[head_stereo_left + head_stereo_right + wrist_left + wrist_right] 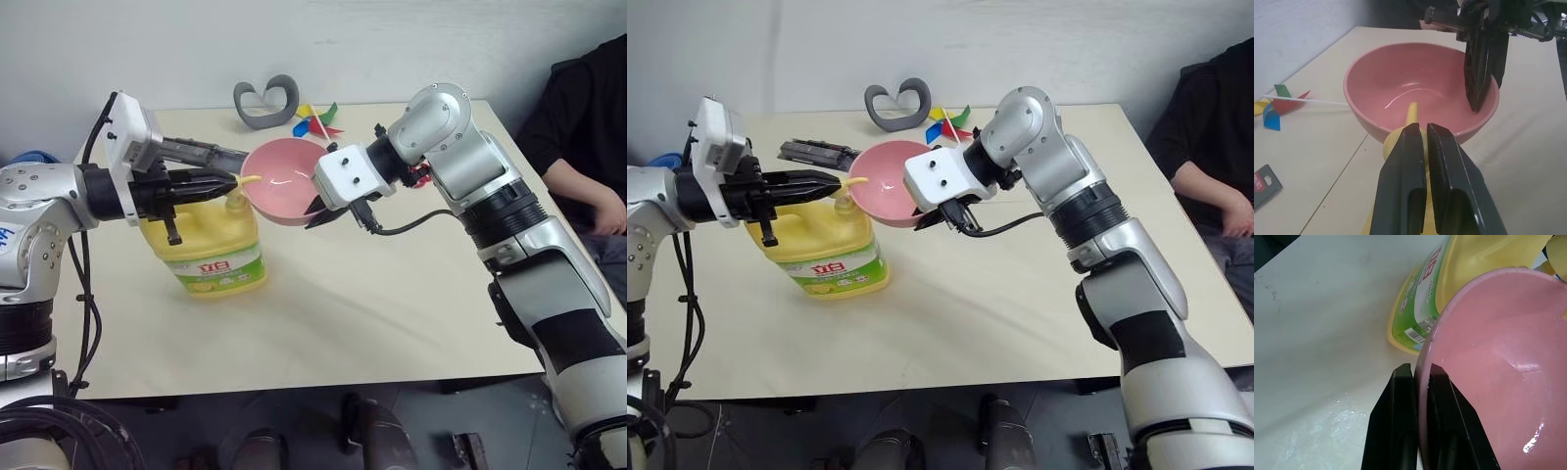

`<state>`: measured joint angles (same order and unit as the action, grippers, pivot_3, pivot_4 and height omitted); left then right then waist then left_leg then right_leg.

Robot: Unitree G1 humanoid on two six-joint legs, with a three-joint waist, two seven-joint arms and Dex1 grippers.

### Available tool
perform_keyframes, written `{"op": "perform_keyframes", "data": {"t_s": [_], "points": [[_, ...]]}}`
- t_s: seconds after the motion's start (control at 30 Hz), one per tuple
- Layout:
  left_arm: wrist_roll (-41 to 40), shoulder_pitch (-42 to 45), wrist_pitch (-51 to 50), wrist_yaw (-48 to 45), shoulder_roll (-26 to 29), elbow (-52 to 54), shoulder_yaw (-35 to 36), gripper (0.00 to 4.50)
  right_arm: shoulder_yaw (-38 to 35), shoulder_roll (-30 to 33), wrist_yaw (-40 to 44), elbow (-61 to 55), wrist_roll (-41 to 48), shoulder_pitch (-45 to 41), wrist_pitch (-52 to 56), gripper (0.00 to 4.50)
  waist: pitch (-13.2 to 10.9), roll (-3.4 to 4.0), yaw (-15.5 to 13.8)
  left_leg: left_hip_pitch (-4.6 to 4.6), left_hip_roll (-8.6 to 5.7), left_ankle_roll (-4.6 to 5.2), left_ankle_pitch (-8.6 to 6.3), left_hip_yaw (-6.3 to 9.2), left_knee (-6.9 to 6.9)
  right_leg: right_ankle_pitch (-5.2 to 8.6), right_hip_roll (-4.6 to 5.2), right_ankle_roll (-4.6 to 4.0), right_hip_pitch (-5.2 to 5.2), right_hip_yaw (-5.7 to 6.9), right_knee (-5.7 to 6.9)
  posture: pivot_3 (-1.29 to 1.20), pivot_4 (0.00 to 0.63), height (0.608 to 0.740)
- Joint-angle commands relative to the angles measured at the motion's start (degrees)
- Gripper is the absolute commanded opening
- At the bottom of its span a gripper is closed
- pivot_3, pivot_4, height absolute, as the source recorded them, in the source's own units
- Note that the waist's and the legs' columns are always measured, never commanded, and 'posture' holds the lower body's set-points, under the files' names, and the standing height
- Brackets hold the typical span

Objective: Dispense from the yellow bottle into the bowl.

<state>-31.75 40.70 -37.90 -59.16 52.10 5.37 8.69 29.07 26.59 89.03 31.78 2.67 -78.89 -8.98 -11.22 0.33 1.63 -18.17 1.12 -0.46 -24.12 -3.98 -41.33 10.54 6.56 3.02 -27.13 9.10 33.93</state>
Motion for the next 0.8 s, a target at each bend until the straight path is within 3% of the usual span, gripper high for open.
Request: {"op": "perform_keyframes", "data": {"t_s": [0.03,0.3,0.8], "points": [[-3.44,0.53,-3.49,-1.54,0.23,-0.60,1.30,0.25,-0.25,0.19,3.47,-0.60,0.54,-1.99,-1.12,0.00,0.00,0.00,-0.01,-0.01,0.00,0.00,0.00,0.00,0.00,0.00,0.00,0.00,-0.01,0.00,-0.01,0.00,0.150,0.740],[-6.74,6.28,-6.36,0.84,0.38,-4.13,5.34,0.25,-1.41,-2.05,3.47,3.74,-0.62,-4.08,-2.13,0.00,-0.01,-0.01,0.18,-0.41,0.00,0.00,0.00,0.01,0.01,0.00,-0.02,0.00,-0.38,0.07,-0.05,0.00,0.150,0.740],[1.19,0.24,0.20,1.30,0.14,-3.31,-0.67,0.25,-3.02,-4.71,2.88,10.54,-2.58,-7.78,-5.24,0.00,-0.01,-0.01,0.21,-0.34,0.00,-0.01,0.01,0.01,0.04,0.00,-0.02,0.00,-0.33,0.04,-0.07,0.00,0.150,0.740]]}}
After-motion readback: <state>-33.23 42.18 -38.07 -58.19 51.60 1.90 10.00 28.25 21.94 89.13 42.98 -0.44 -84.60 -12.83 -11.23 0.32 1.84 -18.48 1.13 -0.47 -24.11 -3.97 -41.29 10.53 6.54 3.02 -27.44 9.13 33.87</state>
